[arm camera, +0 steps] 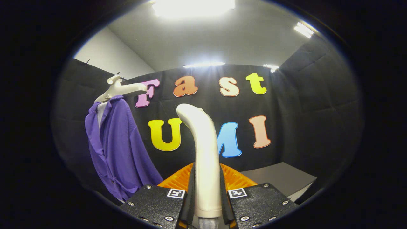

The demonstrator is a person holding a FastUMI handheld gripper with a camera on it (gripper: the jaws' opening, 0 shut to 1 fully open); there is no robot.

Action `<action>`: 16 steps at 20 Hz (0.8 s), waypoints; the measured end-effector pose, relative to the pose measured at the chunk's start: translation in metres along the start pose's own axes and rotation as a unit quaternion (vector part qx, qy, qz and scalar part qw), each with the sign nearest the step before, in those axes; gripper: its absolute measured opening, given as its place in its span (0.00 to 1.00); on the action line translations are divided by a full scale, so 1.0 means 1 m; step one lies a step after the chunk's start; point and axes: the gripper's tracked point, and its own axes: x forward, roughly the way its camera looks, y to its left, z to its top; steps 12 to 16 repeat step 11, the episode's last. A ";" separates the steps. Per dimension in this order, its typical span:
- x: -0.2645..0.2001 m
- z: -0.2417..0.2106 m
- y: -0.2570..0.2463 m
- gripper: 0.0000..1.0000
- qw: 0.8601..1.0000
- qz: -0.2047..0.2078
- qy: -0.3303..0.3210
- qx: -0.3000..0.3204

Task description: Iron the clothes twice with a garment steamer, once on the left side and once on the right side.

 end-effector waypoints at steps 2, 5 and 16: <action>0.025 0.002 -0.015 0.35 1.000 -0.010 0.004 -0.016; 0.066 -0.011 -0.036 0.35 0.999 -0.027 0.032 -0.030; 0.146 -0.062 -0.061 0.36 0.991 -0.040 0.120 -0.040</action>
